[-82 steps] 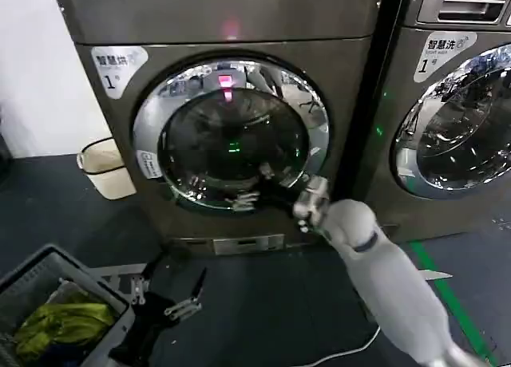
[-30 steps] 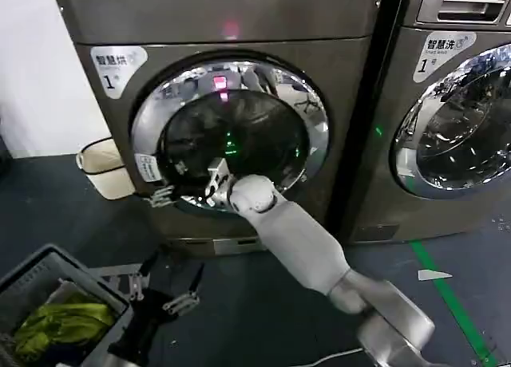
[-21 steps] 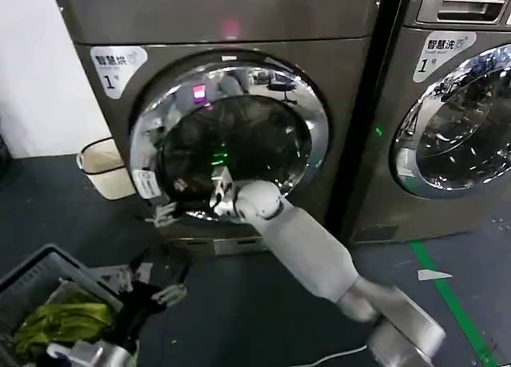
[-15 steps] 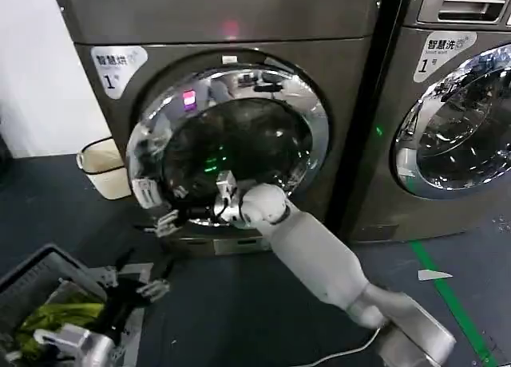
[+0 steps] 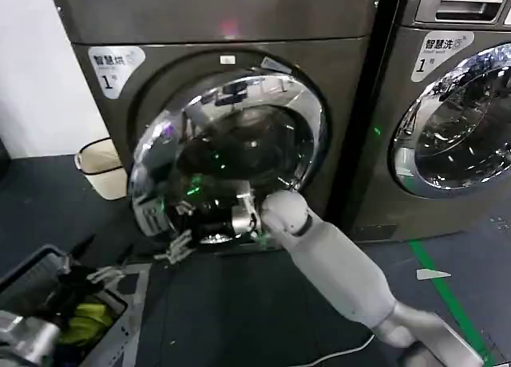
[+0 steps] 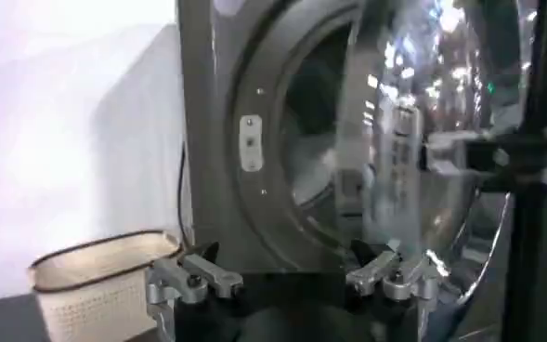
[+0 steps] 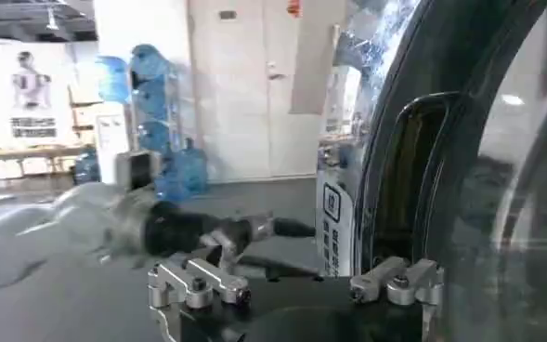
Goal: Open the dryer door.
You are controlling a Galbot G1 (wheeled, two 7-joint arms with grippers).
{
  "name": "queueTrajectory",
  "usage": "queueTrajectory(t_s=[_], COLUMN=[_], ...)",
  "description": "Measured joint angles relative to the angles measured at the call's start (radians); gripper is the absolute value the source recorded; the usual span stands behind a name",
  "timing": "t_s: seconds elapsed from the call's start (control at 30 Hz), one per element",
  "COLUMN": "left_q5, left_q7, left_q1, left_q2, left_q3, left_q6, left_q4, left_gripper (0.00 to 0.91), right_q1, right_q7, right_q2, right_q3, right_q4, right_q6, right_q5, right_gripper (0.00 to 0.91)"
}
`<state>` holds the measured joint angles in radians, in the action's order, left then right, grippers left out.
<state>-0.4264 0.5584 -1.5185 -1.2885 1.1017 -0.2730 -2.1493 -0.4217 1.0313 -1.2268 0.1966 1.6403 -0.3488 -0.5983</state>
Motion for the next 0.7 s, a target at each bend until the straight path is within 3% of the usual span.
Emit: queueTrajectory(t_s=[0.2,0.47,0.7], left_q5=[-0.025,-0.044,-0.158], left_q7=[0.007,0.013,0.004], left_q1=[0.033,0.076,0.137], left_q2=[0.023,0.090,0.183], left_q3=[0.008,-0.038,-0.145], left_q6=[-0.009,0.002,-0.004], left_q4=[0.017,0.022,0.037], left_gripper=[0.907,0.907,0.907], right_q1=[-0.045,-0.126,-0.173], right_q7=[0.114,0.309,0.344], right_q2=[0.068,0.151,0.203], right_q3=[-0.041,-0.120,-0.186], right_q4=[0.060,0.084,0.064], right_q6=[-0.009,0.008,0.026], right_q5=[-0.026,-0.010,-0.014], right_gripper=[0.907,0.907,0.907])
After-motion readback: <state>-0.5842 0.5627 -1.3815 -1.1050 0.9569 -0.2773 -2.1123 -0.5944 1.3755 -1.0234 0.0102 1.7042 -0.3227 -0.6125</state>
